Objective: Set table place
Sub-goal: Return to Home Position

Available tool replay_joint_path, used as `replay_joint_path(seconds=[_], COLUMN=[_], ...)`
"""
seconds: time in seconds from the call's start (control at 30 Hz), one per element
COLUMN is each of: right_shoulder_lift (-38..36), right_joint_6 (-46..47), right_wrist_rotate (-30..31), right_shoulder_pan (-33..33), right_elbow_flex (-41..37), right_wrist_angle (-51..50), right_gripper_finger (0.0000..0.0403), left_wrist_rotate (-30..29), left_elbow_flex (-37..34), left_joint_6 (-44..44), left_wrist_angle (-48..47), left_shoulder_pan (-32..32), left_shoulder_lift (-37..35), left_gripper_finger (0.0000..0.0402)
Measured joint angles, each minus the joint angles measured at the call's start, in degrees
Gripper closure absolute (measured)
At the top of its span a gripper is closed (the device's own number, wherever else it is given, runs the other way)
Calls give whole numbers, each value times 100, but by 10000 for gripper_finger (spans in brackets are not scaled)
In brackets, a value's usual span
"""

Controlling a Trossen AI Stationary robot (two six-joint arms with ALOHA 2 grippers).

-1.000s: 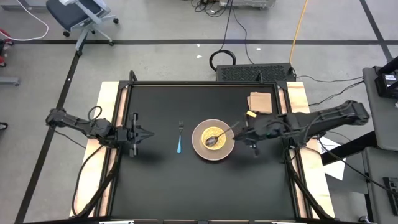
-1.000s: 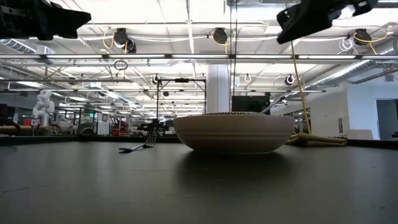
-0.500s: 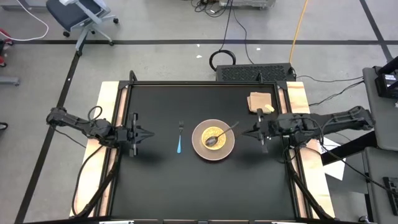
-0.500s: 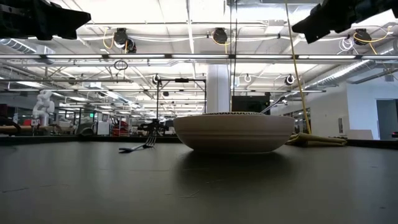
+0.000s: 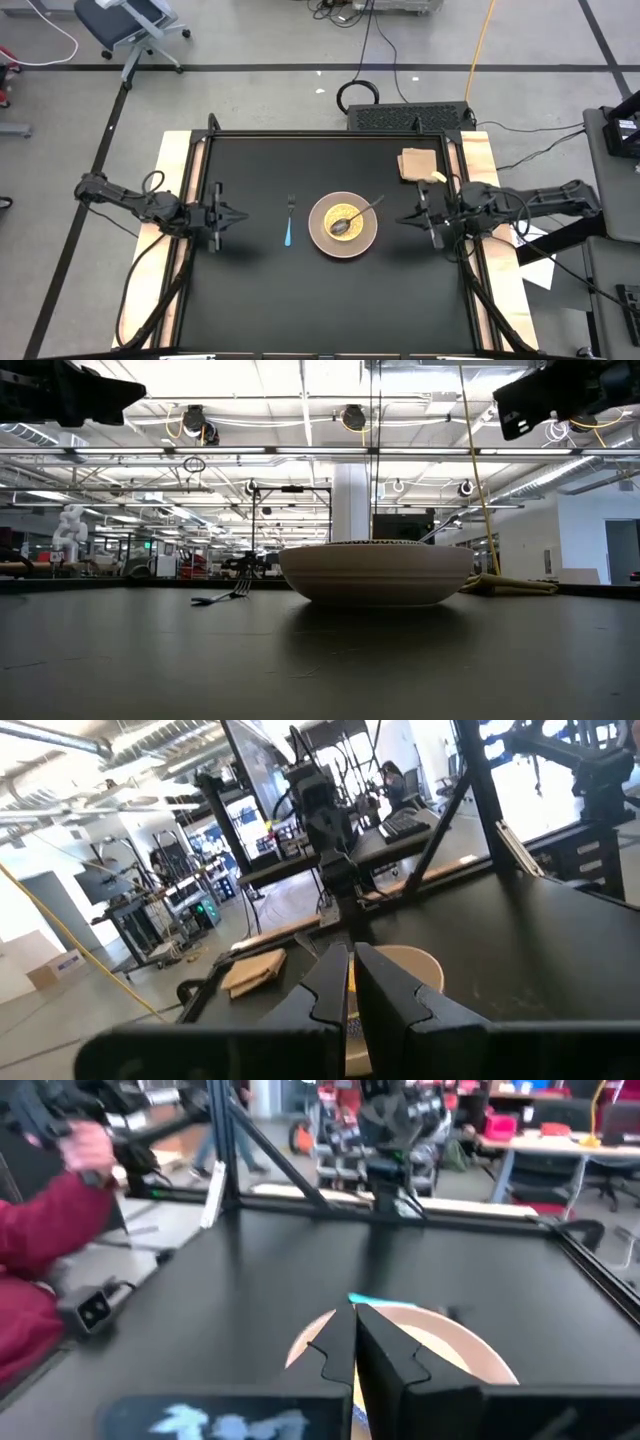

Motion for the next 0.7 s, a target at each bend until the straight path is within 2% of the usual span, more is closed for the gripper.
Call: replay_joint_path(seconds=[0.17, 0.37, 0.7], right_shoulder_lift=[-445, -1000, -1780], right_joint_6=[128, 260, 255], right_wrist_rotate=[-5, -5, -9], right_shoulder_pan=[0, 9, 11], right_elbow_flex=[-406, -830, -1159], right_wrist_angle=[100, 152, 196], right_gripper_finger=[403, 403, 403], left_wrist_rotate=[-1, 4, 338], left_elbow_flex=[29, 251, 108], left_joint_6=[-249, -1008, -879], left_wrist_angle=[-88, -473, -1124], left_shoulder_pan=[0, 0, 0], left_shoulder_lift=[-27, -324, -822], left_gripper_finger=[373, 373, 373])
